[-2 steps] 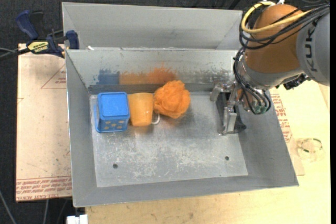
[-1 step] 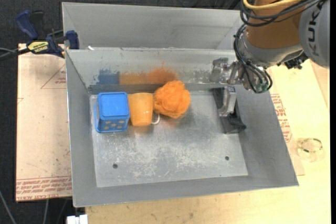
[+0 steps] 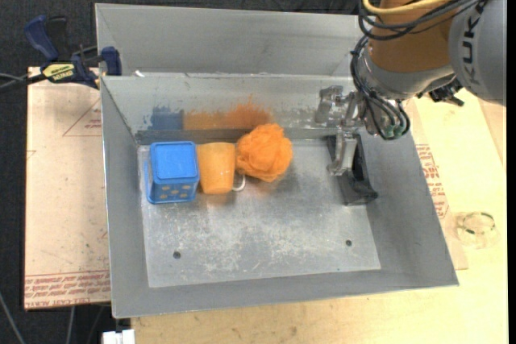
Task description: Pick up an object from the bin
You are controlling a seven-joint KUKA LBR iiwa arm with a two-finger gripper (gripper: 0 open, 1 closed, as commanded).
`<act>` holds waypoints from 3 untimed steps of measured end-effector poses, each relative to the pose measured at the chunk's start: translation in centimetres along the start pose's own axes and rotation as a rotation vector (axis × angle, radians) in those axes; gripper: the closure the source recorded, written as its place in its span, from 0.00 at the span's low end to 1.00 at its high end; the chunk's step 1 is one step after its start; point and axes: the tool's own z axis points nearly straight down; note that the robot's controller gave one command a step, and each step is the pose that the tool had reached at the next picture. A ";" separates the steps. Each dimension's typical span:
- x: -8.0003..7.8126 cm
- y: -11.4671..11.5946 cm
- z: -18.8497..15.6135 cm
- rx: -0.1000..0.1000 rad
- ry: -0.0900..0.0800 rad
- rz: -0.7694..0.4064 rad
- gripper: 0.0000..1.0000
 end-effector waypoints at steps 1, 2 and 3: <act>-1.1 3.2 4.7 -0.003 0.003 -0.144 0.00; -1.3 4.4 6.6 -0.004 0.008 -0.253 0.00; -1.3 5.4 9.0 -0.003 0.000 -0.035 0.00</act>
Offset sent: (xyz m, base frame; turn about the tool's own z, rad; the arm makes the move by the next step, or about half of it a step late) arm 0.0218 0.0530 -0.0502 -0.0289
